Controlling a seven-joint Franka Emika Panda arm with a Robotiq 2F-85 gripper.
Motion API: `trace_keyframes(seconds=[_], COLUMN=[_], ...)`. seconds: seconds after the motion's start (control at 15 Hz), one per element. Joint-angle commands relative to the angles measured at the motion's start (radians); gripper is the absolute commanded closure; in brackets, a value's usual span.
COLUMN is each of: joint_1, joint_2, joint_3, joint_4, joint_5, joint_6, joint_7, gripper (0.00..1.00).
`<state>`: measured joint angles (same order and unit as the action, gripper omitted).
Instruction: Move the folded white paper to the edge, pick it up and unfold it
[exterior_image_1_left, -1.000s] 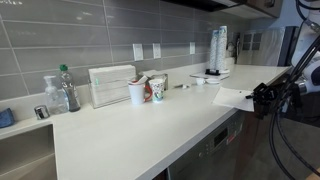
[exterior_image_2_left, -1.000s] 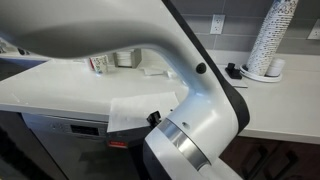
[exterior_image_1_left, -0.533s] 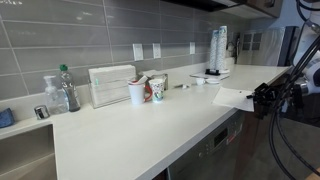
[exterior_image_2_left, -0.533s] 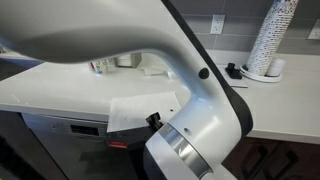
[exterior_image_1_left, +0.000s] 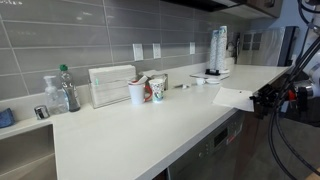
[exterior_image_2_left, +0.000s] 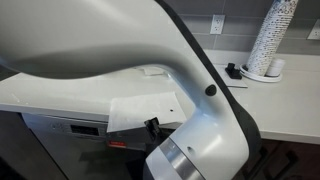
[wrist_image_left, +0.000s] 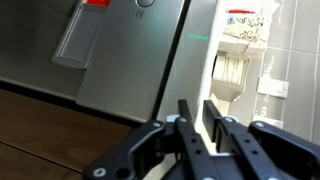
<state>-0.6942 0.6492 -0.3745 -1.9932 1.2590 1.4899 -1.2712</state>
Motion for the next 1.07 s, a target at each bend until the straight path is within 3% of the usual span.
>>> trace_keyframes(seconds=[0.0,0.27,0.4,0.53,0.67,1.0], joint_1=[-0.023,-0.024,-0.022,-0.019,-0.012,0.05], joint_2=[0.026,0.03,0.03,0.03,0.016,-0.112], joint_3=[0.008,0.009,0.012,0.016,0.019,-0.006], joint_4=[0.023,0.027,0.031,0.036,0.034,-0.024], joint_5=[-0.011,-0.009,-0.004,-0.002,-0.002,-0.062], joint_6=[-0.03,-0.03,-0.029,-0.028,-0.024,0.028], joint_7=[-0.027,-0.029,-0.028,-0.026,-0.026,0.002], gripper=[0.8,0.78,0.84,0.97,1.0,1.0])
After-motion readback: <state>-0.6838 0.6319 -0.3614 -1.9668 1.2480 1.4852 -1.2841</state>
